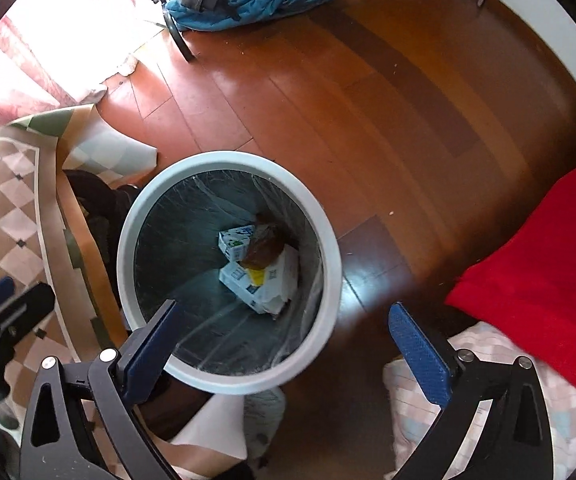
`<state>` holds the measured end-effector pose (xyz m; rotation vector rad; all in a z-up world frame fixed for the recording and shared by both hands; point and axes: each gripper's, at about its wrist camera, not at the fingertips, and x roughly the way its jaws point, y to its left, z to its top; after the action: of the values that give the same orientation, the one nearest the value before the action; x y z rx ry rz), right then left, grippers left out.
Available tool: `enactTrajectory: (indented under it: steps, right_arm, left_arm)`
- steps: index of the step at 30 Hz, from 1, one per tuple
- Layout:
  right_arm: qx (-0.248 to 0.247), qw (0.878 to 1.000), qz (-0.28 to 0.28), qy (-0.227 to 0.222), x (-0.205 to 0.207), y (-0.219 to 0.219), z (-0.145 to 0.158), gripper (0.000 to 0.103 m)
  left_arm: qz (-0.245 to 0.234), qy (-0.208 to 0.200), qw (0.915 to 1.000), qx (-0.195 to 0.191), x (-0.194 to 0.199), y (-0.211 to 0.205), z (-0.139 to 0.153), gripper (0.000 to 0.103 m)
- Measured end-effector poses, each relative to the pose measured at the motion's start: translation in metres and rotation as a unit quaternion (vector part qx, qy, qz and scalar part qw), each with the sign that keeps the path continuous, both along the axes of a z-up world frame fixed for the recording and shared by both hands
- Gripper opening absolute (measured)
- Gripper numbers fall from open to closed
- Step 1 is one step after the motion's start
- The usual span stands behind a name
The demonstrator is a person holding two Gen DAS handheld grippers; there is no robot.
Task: Collect trash
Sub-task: 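Carry the chip bag and milk carton to the bin and release both, then move both tools back over the table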
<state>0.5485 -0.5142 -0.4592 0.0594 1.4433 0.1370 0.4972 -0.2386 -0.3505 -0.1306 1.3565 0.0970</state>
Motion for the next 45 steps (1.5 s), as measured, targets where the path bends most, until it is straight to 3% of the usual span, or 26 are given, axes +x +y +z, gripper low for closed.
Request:
enactTrajectory:
  steps: [8, 19, 31, 39, 45]
  right_arm:
    - [-0.019, 0.999, 0.009, -0.031, -0.022, -0.001, 0.045, 0.103]
    - [-0.015, 0.997, -0.001, -0.081, -0.063, -0.005, 0.124, 0.103]
    - [0.024, 0.987, -0.023, -0.156, -0.117, -0.003, 0.234, 0.103]
    - [0.066, 0.979, -0.005, -0.195, -0.137, 0.051, 0.291, 0.103]
    - [0.096, 0.979, 0.058, -0.173, -0.127, 0.156, 0.285, 0.103]
  left_arm:
    - [0.009, -0.02, 0.9997, 0.013, -0.022, 0.004, 0.031, 0.103]
    - [0.006, -0.069, 0.9973, 0.026, -0.06, 0.001, 0.094, 0.103]
    - [0.028, -0.135, 0.9894, 0.046, -0.113, 0.013, 0.18, 0.103]
    - [0.096, -0.178, 0.9779, 0.052, -0.146, 0.085, 0.223, 0.103]
    - [0.175, -0.187, 0.9614, 0.1, -0.176, 0.184, 0.229, 0.103]
